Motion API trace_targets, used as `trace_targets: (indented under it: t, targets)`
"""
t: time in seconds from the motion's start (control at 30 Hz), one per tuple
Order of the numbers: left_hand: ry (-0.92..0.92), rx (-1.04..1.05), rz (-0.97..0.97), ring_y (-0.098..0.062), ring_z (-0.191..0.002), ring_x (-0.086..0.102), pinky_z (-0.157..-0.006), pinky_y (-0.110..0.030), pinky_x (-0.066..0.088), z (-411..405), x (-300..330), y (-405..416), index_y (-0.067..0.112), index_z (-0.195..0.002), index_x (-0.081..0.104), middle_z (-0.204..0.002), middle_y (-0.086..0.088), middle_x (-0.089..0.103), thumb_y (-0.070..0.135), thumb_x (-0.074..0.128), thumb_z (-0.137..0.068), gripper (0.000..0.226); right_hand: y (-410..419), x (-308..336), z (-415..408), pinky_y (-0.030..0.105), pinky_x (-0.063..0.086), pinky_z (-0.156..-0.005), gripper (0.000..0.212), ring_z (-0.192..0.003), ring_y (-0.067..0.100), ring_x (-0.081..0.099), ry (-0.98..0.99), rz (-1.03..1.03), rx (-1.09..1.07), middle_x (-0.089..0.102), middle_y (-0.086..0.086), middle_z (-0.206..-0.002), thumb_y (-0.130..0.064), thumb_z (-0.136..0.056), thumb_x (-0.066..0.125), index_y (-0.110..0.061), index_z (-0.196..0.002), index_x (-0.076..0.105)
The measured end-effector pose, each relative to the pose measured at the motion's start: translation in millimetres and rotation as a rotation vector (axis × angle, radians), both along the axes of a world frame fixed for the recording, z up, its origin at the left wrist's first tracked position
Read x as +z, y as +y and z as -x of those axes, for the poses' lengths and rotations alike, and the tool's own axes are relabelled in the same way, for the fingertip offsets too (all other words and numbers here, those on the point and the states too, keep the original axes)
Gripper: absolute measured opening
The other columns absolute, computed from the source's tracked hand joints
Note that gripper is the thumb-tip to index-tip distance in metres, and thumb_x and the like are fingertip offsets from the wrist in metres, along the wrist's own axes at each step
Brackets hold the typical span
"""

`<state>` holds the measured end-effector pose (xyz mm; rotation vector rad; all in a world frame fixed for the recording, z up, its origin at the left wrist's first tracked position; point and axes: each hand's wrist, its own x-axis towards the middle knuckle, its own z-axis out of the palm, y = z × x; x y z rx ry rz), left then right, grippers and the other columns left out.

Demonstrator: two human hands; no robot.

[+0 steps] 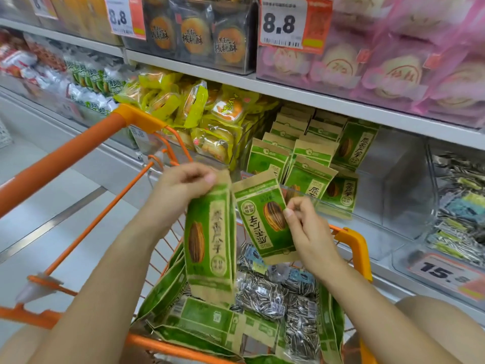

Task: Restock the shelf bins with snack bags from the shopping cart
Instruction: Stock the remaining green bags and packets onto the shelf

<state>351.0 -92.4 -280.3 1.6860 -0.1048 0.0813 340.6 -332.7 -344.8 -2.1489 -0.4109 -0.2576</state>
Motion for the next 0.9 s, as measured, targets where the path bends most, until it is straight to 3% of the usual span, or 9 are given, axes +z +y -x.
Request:
trace_targets:
  t: [0.07,0.13,0.23,0.33,0.4,0.57,0.67,0.77,0.9]
  targets:
    - [0.042,-0.129,-0.19,0.001,-0.096,0.062,-0.082,-0.026,0.047,0.0,-8.2,-7.0,0.023,-0.067,0.07,-0.106,0.012,0.067,0.018,0.068,-0.078,0.013,2.5,0.0,1.9,0.021,0.024,-0.049,0.008,-0.05,0.005,0.041,0.008,0.037,0.079,0.048,-0.01,-0.054,-0.031,-0.097,0.037,-0.029,-0.09,0.041]
    - [0.045,-0.207,-0.331,-0.003,-0.087,0.062,-0.08,-0.031,0.047,2.1,-15.1,-12.4,0.025,-0.068,0.07,-0.092,0.006,0.069,0.025,0.068,-0.078,0.011,3.7,-1.5,2.3,0.022,0.024,-0.049,0.008,-0.05,0.005,0.04,0.015,0.07,0.132,0.051,-0.02,-0.058,-0.031,-0.097,0.037,-0.031,-0.09,0.04]
    - [-0.039,-0.155,-0.408,-0.004,-0.073,0.061,-0.071,-0.027,0.048,3.5,-19.3,-18.8,0.028,-0.069,0.068,-0.075,0.002,0.068,0.02,0.069,-0.082,0.015,4.3,0.9,2.8,0.021,0.028,-0.051,0.009,-0.051,0.005,0.044,0.048,0.026,0.139,0.054,-0.019,-0.058,-0.031,-0.1,0.041,-0.03,-0.09,0.043]
    - [-0.096,0.018,-0.343,0.002,-0.067,0.06,-0.065,-0.015,0.046,1.9,-14.3,-17.6,0.025,-0.07,0.067,-0.072,0.009,0.067,0.009,0.067,-0.084,0.021,8.3,9.0,5.6,0.021,0.047,-0.062,0.012,-0.071,0.006,0.065,0.269,-0.253,0.161,0.07,-0.01,-0.074,-0.035,-0.091,0.055,-0.023,-0.095,0.051]
    - [-0.085,0.167,-0.192,-0.002,-0.065,0.06,-0.062,-0.016,0.048,-1.5,-10.8,-9.1,0.022,-0.072,0.067,-0.07,0.007,0.066,0.009,0.065,-0.086,0.019,7.4,11.6,5.2,0.022,0.052,-0.069,0.021,-0.079,0.006,0.068,0.324,-0.289,0.157,0.072,-0.01,-0.08,-0.038,-0.08,0.063,-0.024,-0.095,0.058]
    - [-0.05,0.326,0.101,-0.006,-0.06,0.063,-0.053,-0.016,0.047,-6.9,-11.5,2.4,0.014,-0.081,0.067,-0.066,0.006,0.068,0.011,0.059,-0.091,0.013,-2.4,15.7,-4.0,0.028,0.057,-0.073,0.006,-0.072,0.014,0.069,0.446,-0.543,0.079,0.073,0.004,-0.073,-0.004,-0.082,0.068,-0.007,-0.087,0.068]
    - [-0.013,0.288,0.083,-0.007,-0.062,0.063,-0.053,-0.015,0.047,-9.7,-16.5,0.0,0.009,-0.085,0.067,-0.071,0.0,0.068,0.01,0.059,-0.091,0.01,0.1,18.5,-6.2,0.021,0.055,-0.069,0.007,-0.073,0.01,0.07,0.5,-0.583,0.08,0.074,0.003,-0.078,-0.003,-0.091,0.059,-0.005,-0.089,0.065]
    - [0.035,0.209,0.036,-0.007,-0.066,0.063,-0.056,-0.014,0.046,-11.5,-20.2,-0.4,0.012,-0.082,0.066,-0.073,0.002,0.068,0.012,0.059,-0.091,0.012,5.5,24.7,-7.6,0.022,0.054,-0.07,0.017,-0.072,0.008,0.067,0.424,-0.603,0.016,0.071,-0.002,-0.076,-0.008,-0.098,0.048,-0.01,-0.085,0.058]
    - [0.027,0.151,-0.178,-0.008,-0.101,0.055,-0.081,-0.027,0.043,-18.3,-26.4,4.3,0.019,-0.079,0.068,-0.112,0.004,0.059,0.019,0.062,-0.089,0.011,6.6,42.5,-12.4,0.027,0.055,-0.069,0.017,-0.069,0.008,0.068,0.255,-0.54,-0.044,0.071,-0.003,-0.07,-0.013,-0.098,0.048,-0.013,-0.085,0.059]
